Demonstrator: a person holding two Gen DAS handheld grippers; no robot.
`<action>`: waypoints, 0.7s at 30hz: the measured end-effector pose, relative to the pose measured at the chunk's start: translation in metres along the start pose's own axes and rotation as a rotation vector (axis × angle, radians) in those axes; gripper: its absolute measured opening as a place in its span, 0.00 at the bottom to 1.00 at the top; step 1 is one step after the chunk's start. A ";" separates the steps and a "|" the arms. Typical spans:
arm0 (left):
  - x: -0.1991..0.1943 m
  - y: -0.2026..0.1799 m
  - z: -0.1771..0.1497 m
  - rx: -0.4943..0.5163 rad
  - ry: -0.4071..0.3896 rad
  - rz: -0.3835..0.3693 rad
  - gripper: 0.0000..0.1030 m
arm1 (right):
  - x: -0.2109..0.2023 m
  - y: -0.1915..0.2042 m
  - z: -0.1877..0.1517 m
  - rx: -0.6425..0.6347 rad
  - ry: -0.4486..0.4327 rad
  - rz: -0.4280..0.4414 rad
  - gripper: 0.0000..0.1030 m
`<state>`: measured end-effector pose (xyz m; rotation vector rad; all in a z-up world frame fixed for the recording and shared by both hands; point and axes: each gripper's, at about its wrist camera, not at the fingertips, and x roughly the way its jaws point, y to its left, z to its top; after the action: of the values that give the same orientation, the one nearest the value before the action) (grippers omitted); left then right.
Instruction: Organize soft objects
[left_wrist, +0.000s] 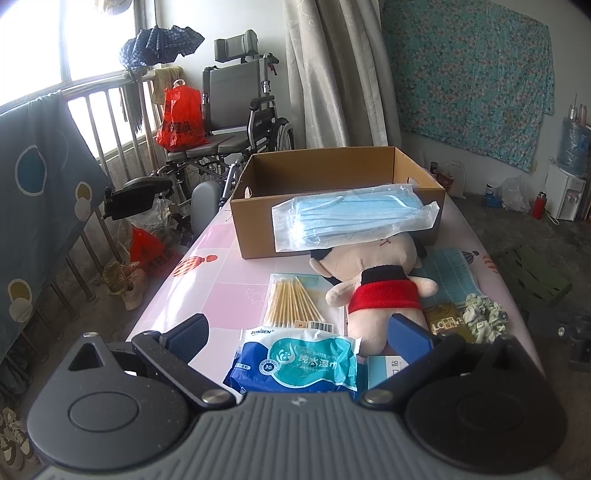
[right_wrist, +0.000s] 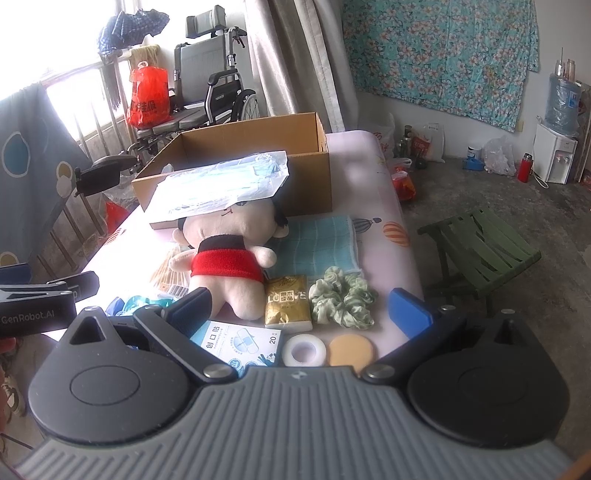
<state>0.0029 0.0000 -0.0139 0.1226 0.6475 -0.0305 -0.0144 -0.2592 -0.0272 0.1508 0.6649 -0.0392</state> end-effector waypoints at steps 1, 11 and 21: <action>0.000 0.000 0.000 0.000 0.001 0.000 1.00 | 0.000 0.000 0.000 0.000 0.000 -0.001 0.99; 0.002 0.001 -0.002 0.004 0.002 0.000 1.00 | 0.000 -0.003 0.000 0.004 0.002 -0.007 0.99; 0.002 0.000 -0.002 0.005 0.003 0.000 1.00 | 0.001 -0.002 -0.001 0.000 0.006 -0.005 0.99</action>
<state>0.0033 0.0002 -0.0169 0.1279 0.6506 -0.0325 -0.0140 -0.2610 -0.0290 0.1497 0.6711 -0.0433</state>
